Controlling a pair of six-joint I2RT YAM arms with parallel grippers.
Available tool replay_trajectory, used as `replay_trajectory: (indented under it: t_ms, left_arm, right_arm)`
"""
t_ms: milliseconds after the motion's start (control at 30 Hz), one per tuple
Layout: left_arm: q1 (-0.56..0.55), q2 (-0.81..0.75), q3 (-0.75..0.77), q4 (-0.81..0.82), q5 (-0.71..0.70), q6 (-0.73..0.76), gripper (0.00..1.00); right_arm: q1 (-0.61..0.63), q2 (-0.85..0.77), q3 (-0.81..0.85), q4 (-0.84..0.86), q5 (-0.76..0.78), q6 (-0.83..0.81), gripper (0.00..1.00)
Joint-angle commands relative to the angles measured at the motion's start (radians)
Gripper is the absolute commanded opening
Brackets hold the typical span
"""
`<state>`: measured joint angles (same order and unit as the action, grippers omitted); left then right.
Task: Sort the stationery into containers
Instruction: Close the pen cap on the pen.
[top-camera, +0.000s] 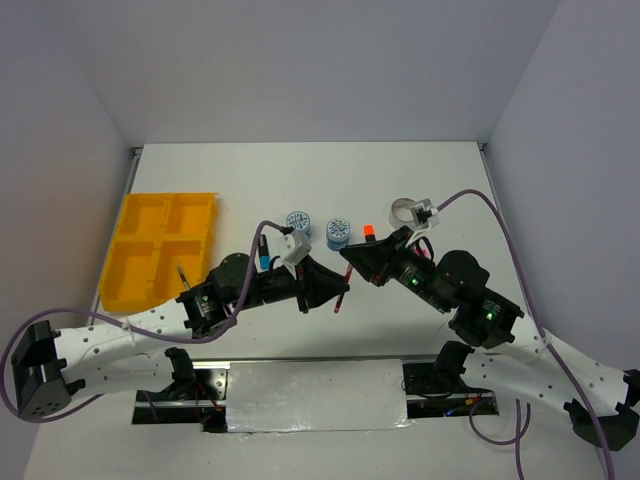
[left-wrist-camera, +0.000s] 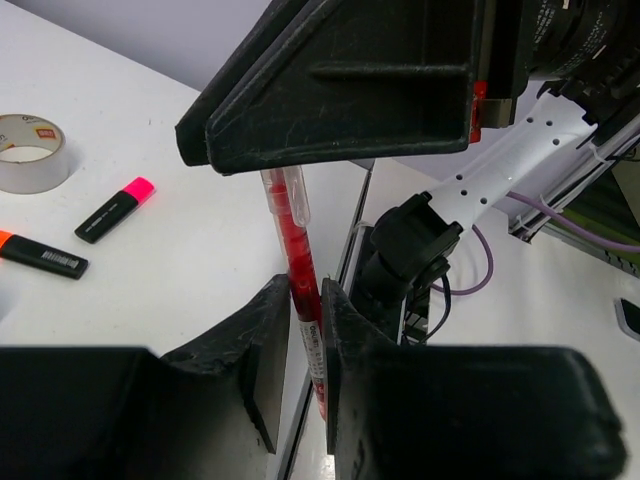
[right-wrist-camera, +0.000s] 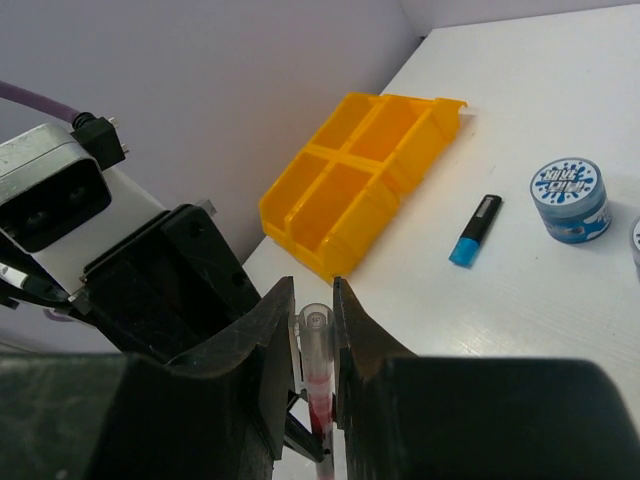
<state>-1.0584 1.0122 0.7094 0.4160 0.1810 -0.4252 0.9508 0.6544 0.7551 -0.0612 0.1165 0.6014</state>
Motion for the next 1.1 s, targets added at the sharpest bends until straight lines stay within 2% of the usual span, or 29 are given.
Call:
replay_trajectory:
  t_ms: [0,100,133,167,200,233,267,333,367,567,633,733,900,1067]
  left_arm:
    - [-0.005,0.025,0.039,0.079,0.038,-0.003,0.29]
    - [-0.005,0.045,0.042,0.096,0.051,-0.012,0.31]
    - [-0.005,0.048,0.044,0.099,0.051,-0.015,0.34]
    - [-0.005,0.051,0.047,0.098,0.048,-0.017,0.46]
    - [-0.005,0.054,0.051,0.096,0.048,-0.017,0.47]
    - [-0.005,0.054,0.053,0.095,0.048,-0.014,0.42]
    - [-0.005,0.055,0.056,0.086,0.043,-0.015,0.24]
    - [-0.005,0.057,0.061,0.078,0.022,-0.018,0.11]
    - [-0.003,0.06,0.064,0.069,0.017,-0.018,0.0]
    - [0.001,0.033,0.064,0.07,-0.015,-0.021,0.0]
    - [0.012,0.013,0.07,0.073,-0.018,-0.023,0.0]
    - [0.049,-0.009,0.104,0.075,-0.014,-0.041,0.0]
    - [0.115,0.008,0.226,0.043,0.009,-0.044,0.0]
    - [0.19,0.031,0.341,0.012,0.116,-0.053,0.0]
  right_arm:
    - [-0.003,0.017,0.052,0.038,-0.021,0.012,0.0]
    - [-0.001,0.019,0.055,0.046,-0.023,0.014,0.0]
    - [-0.003,0.019,0.055,0.046,-0.021,0.014,0.0]
    - [-0.003,0.019,0.055,0.046,-0.021,0.014,0.0]
    - [-0.003,0.016,0.053,0.046,-0.023,0.012,0.0]
    - [-0.001,0.014,0.053,0.046,-0.023,0.012,0.0]
    - [-0.003,0.013,0.052,0.044,-0.023,0.012,0.0]
    - [-0.001,0.004,0.046,0.049,-0.026,0.012,0.0]
    - [-0.001,0.002,0.043,0.049,-0.029,0.012,0.0]
    - [-0.001,-0.004,0.006,0.058,-0.07,0.006,0.0]
    - [0.002,-0.004,-0.064,0.14,-0.109,0.008,0.0]
    - [0.045,-0.001,-0.17,0.22,-0.088,0.017,0.0]
    - [0.121,0.056,-0.307,0.351,-0.067,0.028,0.0]
    - [0.149,0.131,-0.394,0.435,-0.046,0.056,0.0]
